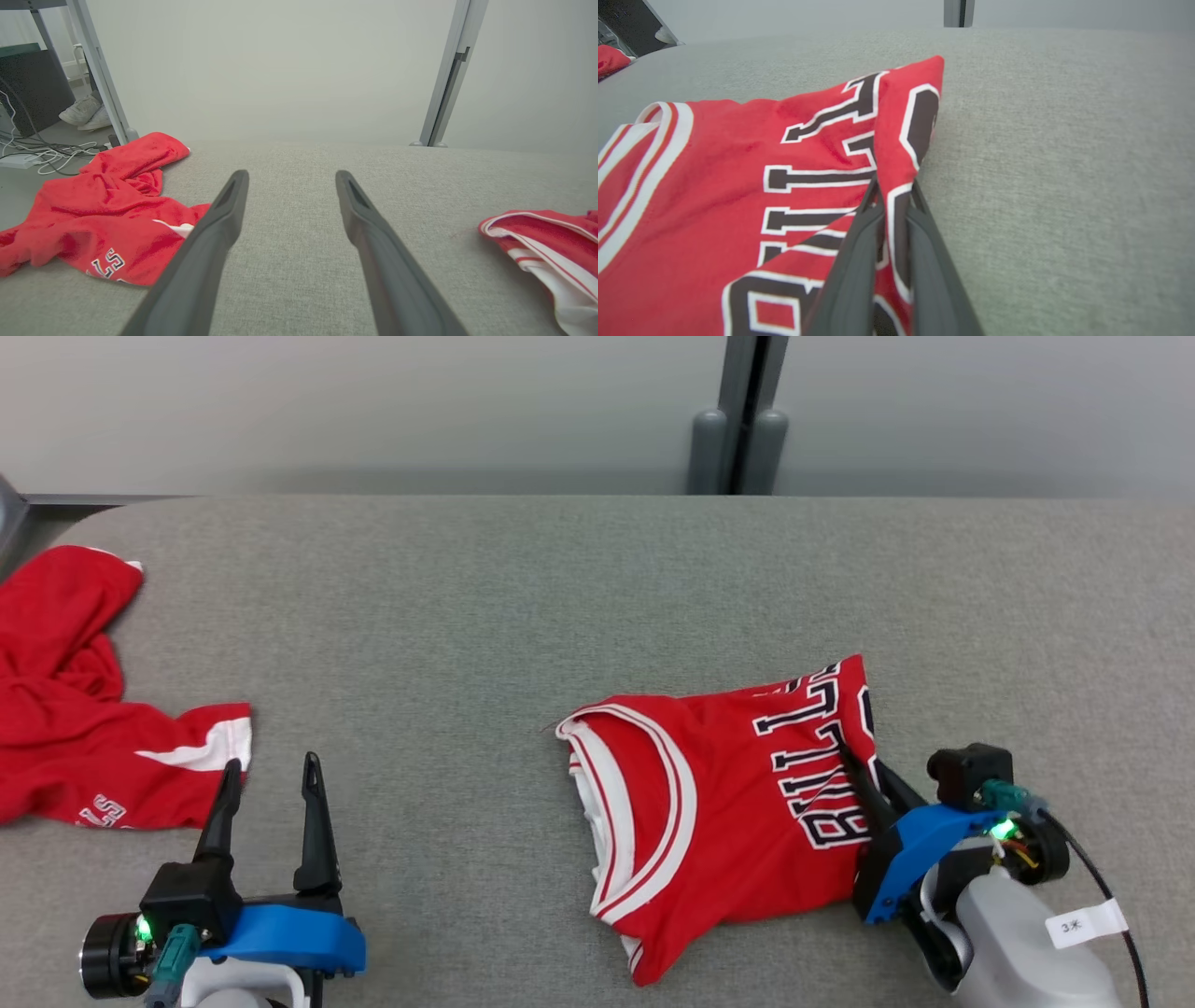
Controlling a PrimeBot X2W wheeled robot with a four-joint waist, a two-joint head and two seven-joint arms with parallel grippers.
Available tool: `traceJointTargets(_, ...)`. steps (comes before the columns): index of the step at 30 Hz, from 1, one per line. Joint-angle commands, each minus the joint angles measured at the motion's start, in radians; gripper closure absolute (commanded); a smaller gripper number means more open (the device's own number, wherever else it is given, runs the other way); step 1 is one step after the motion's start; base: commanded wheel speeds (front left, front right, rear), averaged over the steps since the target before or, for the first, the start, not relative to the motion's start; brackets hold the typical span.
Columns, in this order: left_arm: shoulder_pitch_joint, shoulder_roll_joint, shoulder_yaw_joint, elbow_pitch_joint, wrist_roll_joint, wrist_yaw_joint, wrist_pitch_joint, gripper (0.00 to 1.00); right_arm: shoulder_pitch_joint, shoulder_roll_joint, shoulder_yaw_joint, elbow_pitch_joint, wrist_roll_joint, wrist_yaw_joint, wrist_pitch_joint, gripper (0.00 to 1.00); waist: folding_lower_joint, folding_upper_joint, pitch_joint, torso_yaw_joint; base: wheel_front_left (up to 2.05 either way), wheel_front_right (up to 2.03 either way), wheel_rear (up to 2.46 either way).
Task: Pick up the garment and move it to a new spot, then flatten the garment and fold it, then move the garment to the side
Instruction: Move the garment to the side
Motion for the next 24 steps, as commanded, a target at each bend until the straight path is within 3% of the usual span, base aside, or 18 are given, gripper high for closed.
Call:
traceJointTargets(1, -0.023, -0.002, -0.002, -0.010, -0.004, -0.003, -0.004, 0.00, -0.036, -0.029, 0.004, -0.003, 0.004, -0.001, -0.009, 1.00, -0.0001, 0.0000, 0.015, -0.019, 0.00, 0.00, 0.00)
traceJointTargets(13, -0.114, 0.018, 0.017, -0.083, 0.015, -0.014, -0.004, 0.00, -0.177, -0.218, -0.055, -0.045, 0.015, -0.001, -0.026, 1.00, -0.0001, 0.0000, 0.182, -0.161, 0.00, 0.00, 0.00)
traceJointTargets(24, -0.165, 0.024, 0.020, -0.127, 0.035, -0.015, -0.004, 0.00, -0.238, -0.276, -0.110, -0.099, -0.013, -0.001, -0.015, 1.00, -0.0001, 0.0000, 0.261, -0.202, 0.00, 0.00, 0.00)
